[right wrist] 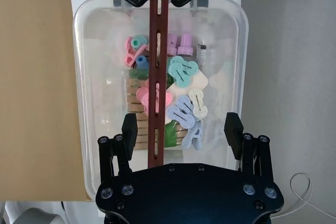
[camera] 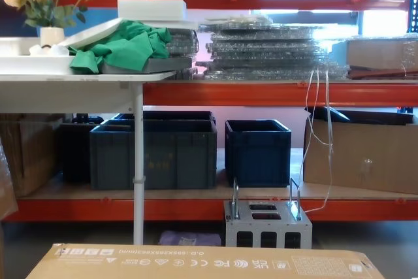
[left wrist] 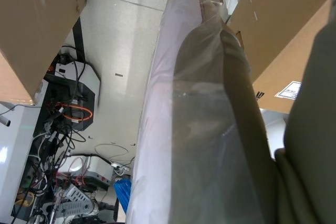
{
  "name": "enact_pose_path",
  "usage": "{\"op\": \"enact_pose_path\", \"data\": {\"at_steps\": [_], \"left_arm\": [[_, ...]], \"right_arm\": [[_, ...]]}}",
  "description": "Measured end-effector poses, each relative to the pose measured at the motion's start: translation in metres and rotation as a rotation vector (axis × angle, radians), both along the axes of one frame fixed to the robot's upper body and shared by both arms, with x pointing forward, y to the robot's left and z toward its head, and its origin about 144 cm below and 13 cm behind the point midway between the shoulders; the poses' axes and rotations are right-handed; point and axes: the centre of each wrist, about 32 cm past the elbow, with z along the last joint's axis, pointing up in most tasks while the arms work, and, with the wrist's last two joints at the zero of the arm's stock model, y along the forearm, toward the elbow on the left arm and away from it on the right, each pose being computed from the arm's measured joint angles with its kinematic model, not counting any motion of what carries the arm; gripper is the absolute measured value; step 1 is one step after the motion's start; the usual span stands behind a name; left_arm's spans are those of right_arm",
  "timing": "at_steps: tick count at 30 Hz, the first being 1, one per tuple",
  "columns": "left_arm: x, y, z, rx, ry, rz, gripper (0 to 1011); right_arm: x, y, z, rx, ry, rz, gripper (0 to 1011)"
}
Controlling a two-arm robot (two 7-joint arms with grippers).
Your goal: Use one hand to grasp the basket and place it at the designated location.
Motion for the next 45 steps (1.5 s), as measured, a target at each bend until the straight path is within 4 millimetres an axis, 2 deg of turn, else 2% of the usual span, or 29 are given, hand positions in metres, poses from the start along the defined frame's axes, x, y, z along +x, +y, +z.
{"op": "enact_pose_path", "data": {"at_steps": [27, 45], "left_arm": [[0.0, 0.0, 0.0, 0.0, 0.0, 0.0, 0], [0.0, 0.0, 0.0, 0.0, 0.0, 0.0, 0]], "right_arm": [[0.023, 0.006, -0.029, -0.001, 0.08, 0.018, 1001], [0.044, 0.009, -0.057, 0.008, 0.155, 0.043, 1002]]}}
